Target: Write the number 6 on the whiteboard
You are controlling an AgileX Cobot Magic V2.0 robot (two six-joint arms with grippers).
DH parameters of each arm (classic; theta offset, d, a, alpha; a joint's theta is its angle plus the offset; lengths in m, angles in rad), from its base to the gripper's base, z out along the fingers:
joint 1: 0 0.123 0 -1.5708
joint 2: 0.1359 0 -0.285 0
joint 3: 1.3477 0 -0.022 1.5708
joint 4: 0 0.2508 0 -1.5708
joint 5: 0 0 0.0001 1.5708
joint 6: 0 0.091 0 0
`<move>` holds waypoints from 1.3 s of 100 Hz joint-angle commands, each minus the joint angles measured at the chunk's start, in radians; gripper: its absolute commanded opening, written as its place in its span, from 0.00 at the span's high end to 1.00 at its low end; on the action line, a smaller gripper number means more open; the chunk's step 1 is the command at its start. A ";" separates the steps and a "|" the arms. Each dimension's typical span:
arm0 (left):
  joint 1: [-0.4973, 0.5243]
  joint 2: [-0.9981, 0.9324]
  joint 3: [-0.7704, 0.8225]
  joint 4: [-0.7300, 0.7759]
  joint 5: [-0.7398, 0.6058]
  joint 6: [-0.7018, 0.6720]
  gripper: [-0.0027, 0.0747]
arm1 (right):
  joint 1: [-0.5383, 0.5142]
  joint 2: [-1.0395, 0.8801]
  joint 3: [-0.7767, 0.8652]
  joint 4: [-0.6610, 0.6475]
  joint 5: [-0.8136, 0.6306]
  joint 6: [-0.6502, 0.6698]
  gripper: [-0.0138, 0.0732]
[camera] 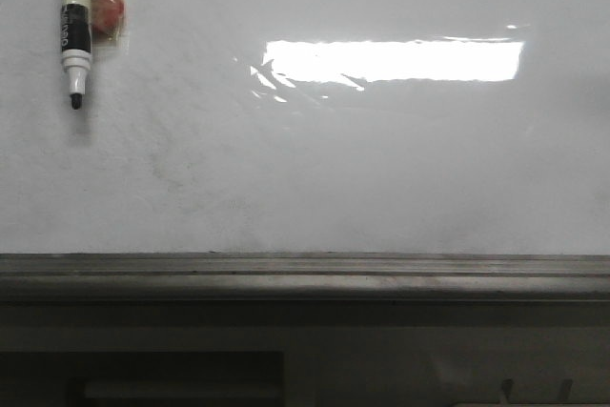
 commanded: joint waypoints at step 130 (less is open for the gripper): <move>-0.307 0.706 -0.183 -0.965 -0.132 0.949 0.74 | -0.007 0.109 -0.081 0.015 -0.040 -0.012 0.30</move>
